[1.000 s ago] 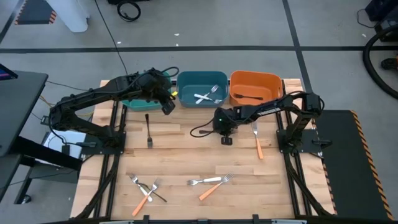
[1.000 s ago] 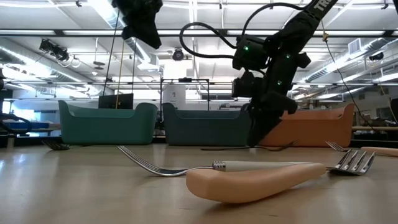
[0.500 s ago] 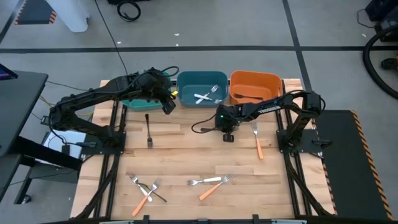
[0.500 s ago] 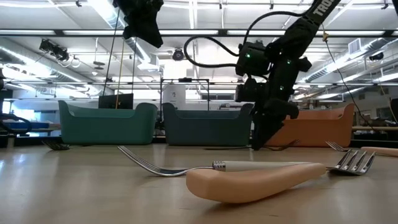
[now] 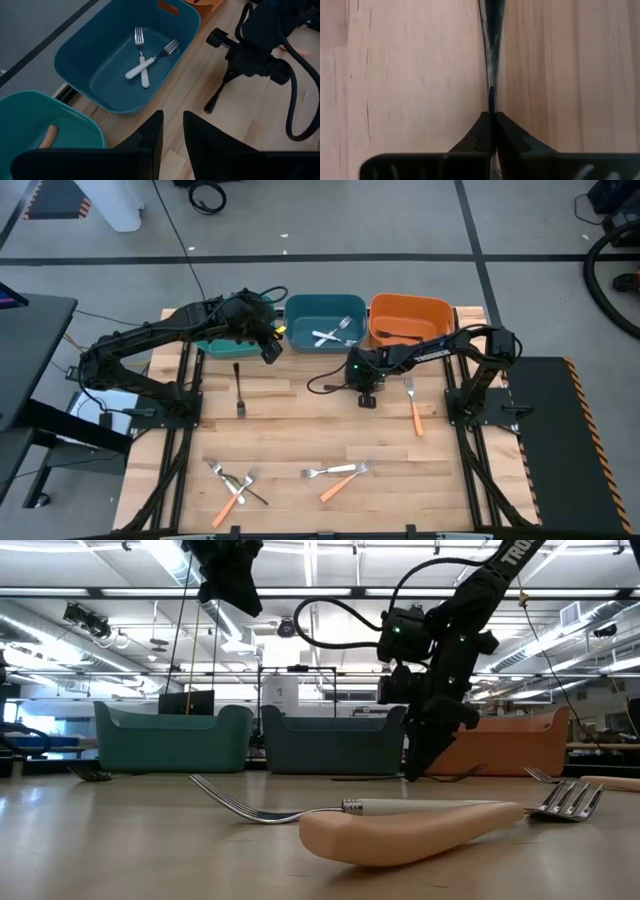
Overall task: Sort silverware by color (type)
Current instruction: Put the black fork into the orange bin
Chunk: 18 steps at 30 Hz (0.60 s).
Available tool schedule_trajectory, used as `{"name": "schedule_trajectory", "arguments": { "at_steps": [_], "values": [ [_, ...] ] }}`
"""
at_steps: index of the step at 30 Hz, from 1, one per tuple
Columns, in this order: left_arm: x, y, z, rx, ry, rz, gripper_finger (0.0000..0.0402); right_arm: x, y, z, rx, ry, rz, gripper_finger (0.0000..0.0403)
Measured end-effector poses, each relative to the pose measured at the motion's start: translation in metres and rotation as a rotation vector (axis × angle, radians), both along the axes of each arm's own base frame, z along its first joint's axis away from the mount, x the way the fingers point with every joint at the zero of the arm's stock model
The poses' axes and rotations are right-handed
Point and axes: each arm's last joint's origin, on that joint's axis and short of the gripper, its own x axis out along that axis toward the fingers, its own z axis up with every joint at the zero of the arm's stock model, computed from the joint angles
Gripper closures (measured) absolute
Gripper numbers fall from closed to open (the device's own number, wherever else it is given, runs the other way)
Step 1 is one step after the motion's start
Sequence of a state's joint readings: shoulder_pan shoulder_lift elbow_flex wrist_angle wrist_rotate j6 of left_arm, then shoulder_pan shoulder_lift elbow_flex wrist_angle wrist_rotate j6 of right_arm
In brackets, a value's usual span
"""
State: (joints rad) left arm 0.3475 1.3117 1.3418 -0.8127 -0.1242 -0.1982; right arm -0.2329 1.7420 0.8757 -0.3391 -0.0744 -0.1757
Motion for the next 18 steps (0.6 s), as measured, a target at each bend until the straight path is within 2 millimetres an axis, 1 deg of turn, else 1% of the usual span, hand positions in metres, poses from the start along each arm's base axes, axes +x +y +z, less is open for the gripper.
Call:
{"name": "schedule_trajectory", "arguments": {
  "at_steps": [4, 7, 10, 14, 16, 18],
  "values": [
    [0.000, 0.000, 0.000, 0.000, 0.000, 0.000, 0.0319, -0.001, 0.001, 0.008, 0.005, -0.006, -0.015, 0.0390],
    [0.000, 0.000, 0.000, 0.000, 0.000, 0.000, 0.0319, -0.004, 0.003, 0.020, 0.051, 0.052, -0.032, 0.0394],
    [0.000, 0.000, 0.000, -0.001, 0.000, 0.001, 0.0319, -0.003, 0.005, 0.051, 0.066, 0.035, -0.022, 0.0394],
    [0.000, 0.000, 0.000, -0.001, -0.001, 0.001, 0.0319, -0.010, 0.008, 0.091, 0.061, 0.036, -0.004, 0.0394],
    [0.000, 0.000, 0.000, -0.001, 0.000, 0.001, 0.0319, -0.017, 0.007, 0.116, 0.011, 0.001, -0.001, 0.0394],
    [0.000, 0.000, 0.000, -0.001, -0.001, 0.001, 0.0319, -0.028, 0.002, 0.133, -0.070, 0.002, -0.025, 0.0394]
  ]
}}
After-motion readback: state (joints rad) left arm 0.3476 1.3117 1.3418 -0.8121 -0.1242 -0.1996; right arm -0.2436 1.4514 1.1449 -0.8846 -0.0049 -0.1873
